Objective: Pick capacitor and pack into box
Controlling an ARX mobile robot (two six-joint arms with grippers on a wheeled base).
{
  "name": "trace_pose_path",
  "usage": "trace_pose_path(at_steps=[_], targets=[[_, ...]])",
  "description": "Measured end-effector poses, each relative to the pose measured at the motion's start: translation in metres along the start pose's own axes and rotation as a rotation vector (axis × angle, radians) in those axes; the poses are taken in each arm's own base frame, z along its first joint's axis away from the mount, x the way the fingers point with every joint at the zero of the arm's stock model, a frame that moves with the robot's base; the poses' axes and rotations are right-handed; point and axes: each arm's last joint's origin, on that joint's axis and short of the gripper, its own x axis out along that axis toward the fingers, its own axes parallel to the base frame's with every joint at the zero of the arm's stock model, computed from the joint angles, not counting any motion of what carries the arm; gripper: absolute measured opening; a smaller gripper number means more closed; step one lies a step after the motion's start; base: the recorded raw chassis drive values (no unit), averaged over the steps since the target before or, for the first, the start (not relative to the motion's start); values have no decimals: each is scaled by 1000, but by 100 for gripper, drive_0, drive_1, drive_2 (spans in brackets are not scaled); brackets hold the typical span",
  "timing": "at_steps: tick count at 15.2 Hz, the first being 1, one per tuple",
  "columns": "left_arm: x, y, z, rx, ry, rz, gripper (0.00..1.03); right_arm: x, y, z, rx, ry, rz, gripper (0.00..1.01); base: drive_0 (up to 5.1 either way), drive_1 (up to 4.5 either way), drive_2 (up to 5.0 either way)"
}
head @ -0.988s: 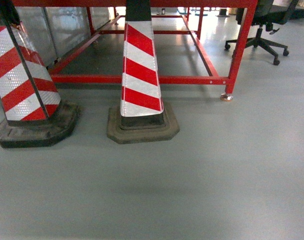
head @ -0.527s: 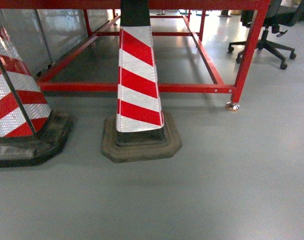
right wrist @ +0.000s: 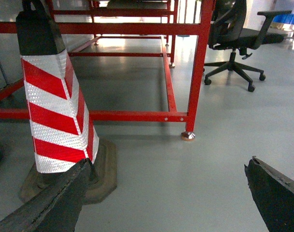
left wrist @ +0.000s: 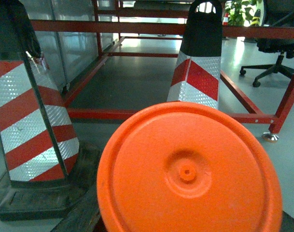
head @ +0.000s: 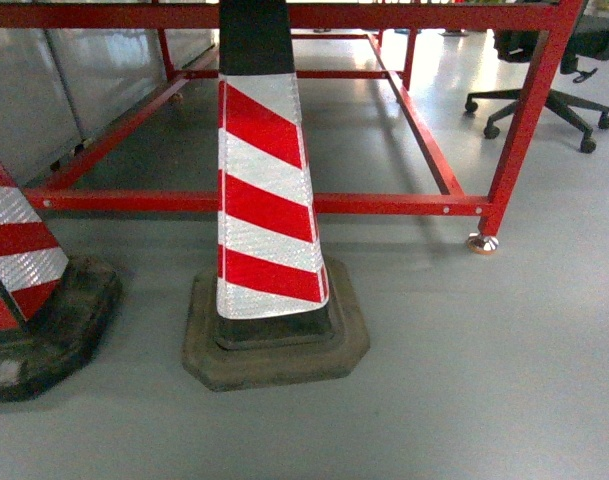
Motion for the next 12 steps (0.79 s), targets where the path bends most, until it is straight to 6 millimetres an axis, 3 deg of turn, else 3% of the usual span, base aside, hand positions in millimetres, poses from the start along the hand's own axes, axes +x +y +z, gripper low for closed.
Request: trace_pose_path(at_steps=[1, 12], targets=[[0, 0, 0, 0, 2, 2, 44, 0, 0, 0, 0, -2, 0, 98, -4, 428, -436], [0, 0, 0, 0, 1, 3, 44, 0, 0, 0, 0, 0, 1, 98, 0, 0, 0]])
